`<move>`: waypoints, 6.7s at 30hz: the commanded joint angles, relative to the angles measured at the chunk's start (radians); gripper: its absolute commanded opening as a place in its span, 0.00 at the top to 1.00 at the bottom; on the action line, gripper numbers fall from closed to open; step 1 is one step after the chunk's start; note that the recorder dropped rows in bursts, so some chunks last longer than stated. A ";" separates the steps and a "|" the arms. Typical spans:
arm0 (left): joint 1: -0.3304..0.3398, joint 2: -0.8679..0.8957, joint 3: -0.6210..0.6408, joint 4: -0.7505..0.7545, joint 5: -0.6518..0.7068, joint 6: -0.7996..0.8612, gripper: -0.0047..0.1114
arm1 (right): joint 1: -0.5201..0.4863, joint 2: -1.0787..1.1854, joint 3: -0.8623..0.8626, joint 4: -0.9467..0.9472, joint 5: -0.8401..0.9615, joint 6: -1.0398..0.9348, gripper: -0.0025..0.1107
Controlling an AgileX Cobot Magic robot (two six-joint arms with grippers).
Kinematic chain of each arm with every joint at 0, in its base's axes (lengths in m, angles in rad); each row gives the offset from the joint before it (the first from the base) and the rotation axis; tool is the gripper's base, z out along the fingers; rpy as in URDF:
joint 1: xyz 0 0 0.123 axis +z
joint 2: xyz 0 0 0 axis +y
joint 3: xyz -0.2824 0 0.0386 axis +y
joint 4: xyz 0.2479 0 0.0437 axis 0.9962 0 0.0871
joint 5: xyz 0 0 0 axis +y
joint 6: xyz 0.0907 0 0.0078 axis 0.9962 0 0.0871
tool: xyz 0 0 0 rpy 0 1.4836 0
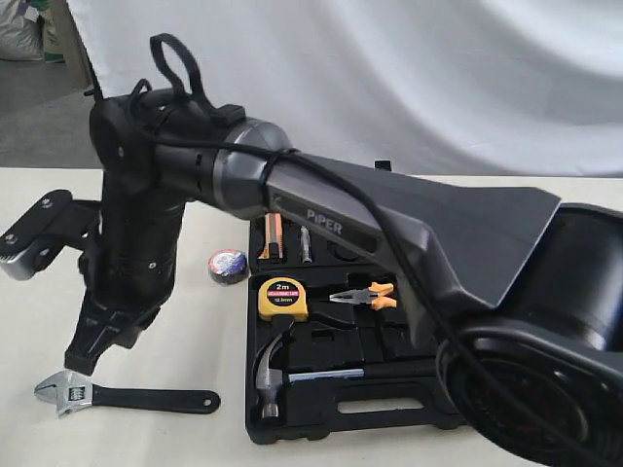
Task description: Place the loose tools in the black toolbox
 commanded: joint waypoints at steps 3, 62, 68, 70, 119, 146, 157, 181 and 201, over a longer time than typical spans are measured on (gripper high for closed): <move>0.025 -0.003 -0.003 0.004 -0.007 -0.005 0.95 | -0.001 0.028 0.001 0.000 0.006 0.065 0.98; 0.025 -0.003 -0.003 0.004 -0.007 -0.005 0.95 | 0.033 0.260 -0.001 0.187 -0.396 -0.225 0.24; 0.025 -0.003 -0.003 0.004 -0.007 -0.005 0.95 | 0.033 0.265 -0.001 0.181 -0.342 -0.227 0.70; 0.025 -0.003 -0.003 0.004 -0.007 -0.005 0.95 | 0.033 0.265 -0.001 0.181 -0.295 -0.227 0.89; 0.025 -0.003 -0.003 0.004 -0.007 -0.005 0.95 | -0.151 -0.476 0.757 0.142 -0.174 -0.171 0.97; 0.025 -0.003 -0.003 0.004 -0.007 -0.005 0.95 | -0.461 -0.304 0.766 0.080 -0.533 0.214 0.94; 0.025 -0.003 -0.003 0.004 -0.007 -0.005 0.95 | -0.446 -0.334 0.741 0.017 -0.391 0.396 0.32; 0.025 -0.003 -0.003 0.004 -0.007 -0.005 0.95 | -0.401 -0.236 0.755 -0.076 -0.324 0.830 0.33; 0.025 -0.003 -0.003 0.004 -0.007 -0.005 0.95 | -0.396 -0.336 0.753 -0.076 -0.289 0.814 0.94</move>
